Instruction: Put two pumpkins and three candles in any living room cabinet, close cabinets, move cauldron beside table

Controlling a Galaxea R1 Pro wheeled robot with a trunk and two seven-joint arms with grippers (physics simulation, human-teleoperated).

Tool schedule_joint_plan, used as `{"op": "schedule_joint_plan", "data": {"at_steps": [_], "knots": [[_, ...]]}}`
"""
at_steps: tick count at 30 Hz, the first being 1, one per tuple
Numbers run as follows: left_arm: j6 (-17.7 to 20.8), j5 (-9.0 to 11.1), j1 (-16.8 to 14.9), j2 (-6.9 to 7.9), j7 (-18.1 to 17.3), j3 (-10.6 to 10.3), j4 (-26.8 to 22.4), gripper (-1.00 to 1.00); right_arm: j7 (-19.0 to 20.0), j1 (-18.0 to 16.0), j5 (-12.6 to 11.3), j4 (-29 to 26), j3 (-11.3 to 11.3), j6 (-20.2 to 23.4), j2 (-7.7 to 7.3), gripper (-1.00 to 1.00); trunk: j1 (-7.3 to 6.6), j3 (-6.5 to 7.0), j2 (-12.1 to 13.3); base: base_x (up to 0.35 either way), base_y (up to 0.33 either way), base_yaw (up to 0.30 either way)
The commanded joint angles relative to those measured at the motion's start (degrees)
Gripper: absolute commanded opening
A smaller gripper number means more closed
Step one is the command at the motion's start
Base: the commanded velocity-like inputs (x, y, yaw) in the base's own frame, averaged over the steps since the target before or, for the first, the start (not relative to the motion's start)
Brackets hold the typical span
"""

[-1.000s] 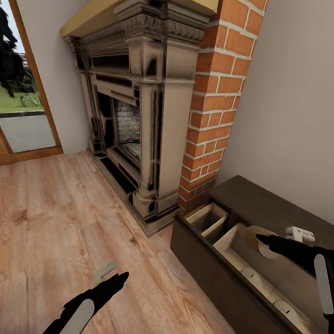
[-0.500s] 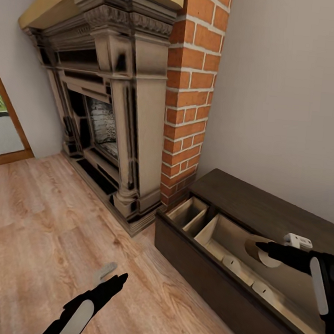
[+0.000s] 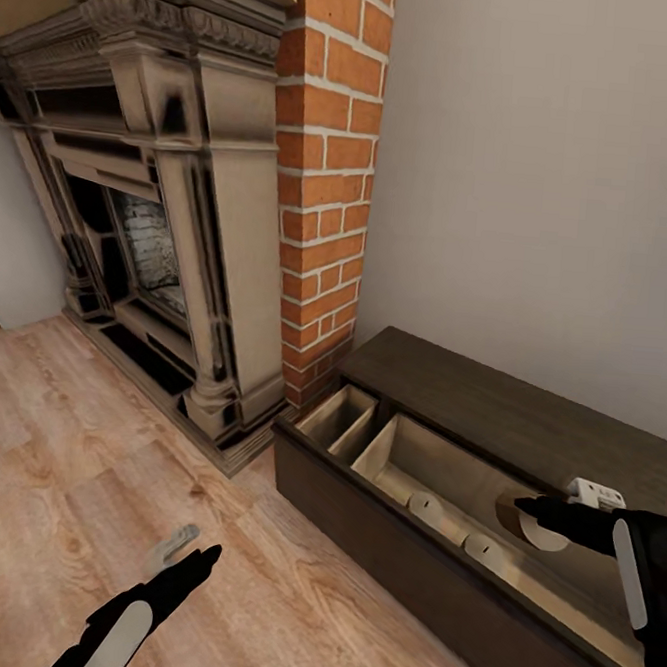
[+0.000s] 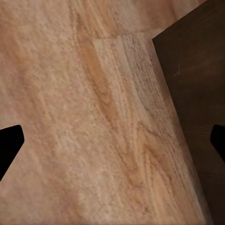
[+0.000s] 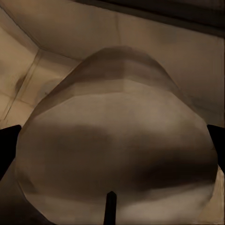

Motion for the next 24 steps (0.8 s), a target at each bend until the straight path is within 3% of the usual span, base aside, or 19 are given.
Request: {"op": "schedule_joint_plan", "data": {"at_steps": [1,10,16,24], "knots": [[0.02,0.51,0.03,0.11,0.51,-0.02,-0.1,1.0,-0.1,-0.06,-0.29,0.04,-0.04,0.29,0.01,-1.0,-0.01,-0.07,-0.03,0.0,0.0,-0.272],[0.02,0.43,0.18,0.27,0.61,0.44,0.22,1.0,-0.59,-0.05,-0.04,1.22,-0.05,0.29,0.02,-1.0,-0.01,-0.26,-0.03,0.0,0.0,-0.272],[0.02,0.36,0.18,0.29,0.62,0.46,0.43,1.0,-5.54,-0.38,-0.09,5.37,-0.15,0.29,0.05,-1.0,-0.01,-0.29,-0.03,0.0,0.0,-0.272],[0.34,0.32,0.29,0.39,0.9,0.82,0.83,1.0,-6.69,-0.43,-0.22,7.1,-0.17,0.29,0.11,-1.0,-0.01,-0.3,-0.03,0.0,0.0,-0.219]]}}
